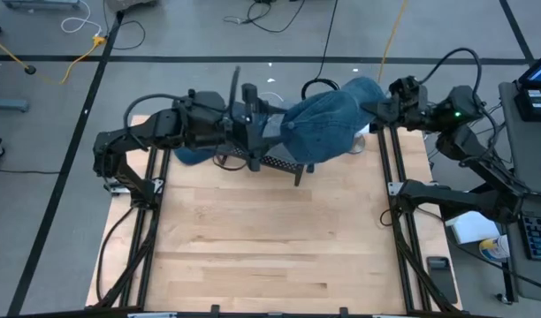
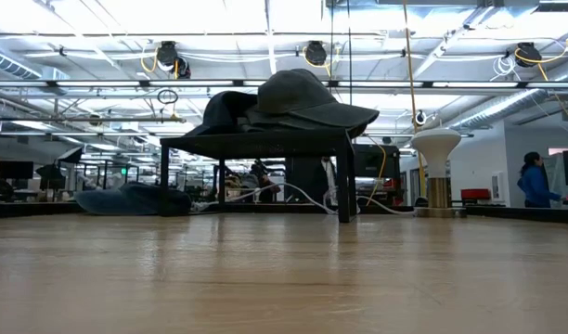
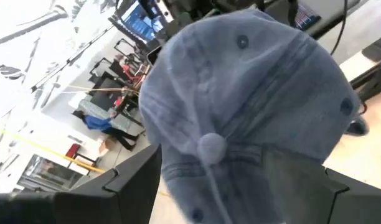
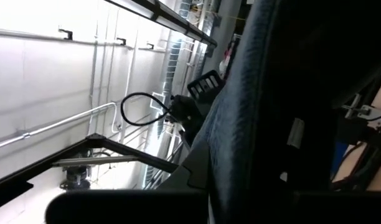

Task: Pick & Place hat
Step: Stack the blue cap on the blue cap on the shelf

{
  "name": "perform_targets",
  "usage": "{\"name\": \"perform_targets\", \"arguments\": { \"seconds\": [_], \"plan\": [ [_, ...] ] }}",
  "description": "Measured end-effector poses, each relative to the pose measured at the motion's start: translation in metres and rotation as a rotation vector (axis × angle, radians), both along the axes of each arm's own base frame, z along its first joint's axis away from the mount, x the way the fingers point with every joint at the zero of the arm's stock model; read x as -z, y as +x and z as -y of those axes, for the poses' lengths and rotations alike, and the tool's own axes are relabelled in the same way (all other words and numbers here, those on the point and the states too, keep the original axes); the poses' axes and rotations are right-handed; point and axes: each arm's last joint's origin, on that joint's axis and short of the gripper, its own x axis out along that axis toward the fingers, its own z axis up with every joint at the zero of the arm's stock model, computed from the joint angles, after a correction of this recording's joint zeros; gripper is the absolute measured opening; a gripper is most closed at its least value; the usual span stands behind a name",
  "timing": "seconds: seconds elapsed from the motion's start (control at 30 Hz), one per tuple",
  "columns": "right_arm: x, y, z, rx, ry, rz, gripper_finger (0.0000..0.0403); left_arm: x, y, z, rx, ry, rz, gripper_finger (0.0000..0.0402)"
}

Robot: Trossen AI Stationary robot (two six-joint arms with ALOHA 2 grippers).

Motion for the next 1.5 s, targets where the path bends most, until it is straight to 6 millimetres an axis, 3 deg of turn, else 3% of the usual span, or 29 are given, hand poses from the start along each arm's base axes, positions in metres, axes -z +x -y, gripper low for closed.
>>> {"name": "perform_targets", "arguments": {
  "seconds": [0.5, 0.63, 0.87, 1.0, 1.1, 1.23, 1.5],
  "plan": [
    [0.001, 0.006, 0.002, -0.081, -0.007, -0.010, 0.0008, 0.013, 0.020, -0.005, -0.023, -0.002, -0.019, 0.0259],
    [0.001, 0.006, 0.002, -0.084, -0.009, -0.011, 0.0008, 0.014, 0.022, -0.005, -0.022, -0.001, -0.014, 0.0207],
    [0.001, 0.006, 0.002, -0.100, -0.017, -0.015, 0.0008, 0.008, 0.022, -0.004, -0.069, -0.053, 0.056, 0.0060],
    [0.001, 0.006, 0.002, -0.081, -0.014, -0.011, 0.0011, 0.002, 0.022, -0.004, -0.093, -0.104, 0.140, 0.0047],
    [0.001, 0.006, 0.002, -0.064, -0.052, -0.016, 0.0029, -0.005, 0.021, -0.004, -0.160, -0.179, 0.239, 0.0047],
    [0.008, 0.004, -0.002, -0.145, -0.148, -0.085, 0.0081, -0.017, 0.018, -0.006, -0.292, -0.225, 0.392, 0.0047],
    [0.026, -0.004, -0.012, -0.278, -0.290, -0.216, 0.0164, -0.038, -0.003, -0.010, -0.564, -0.296, 0.605, 0.0047]
  ]
}}
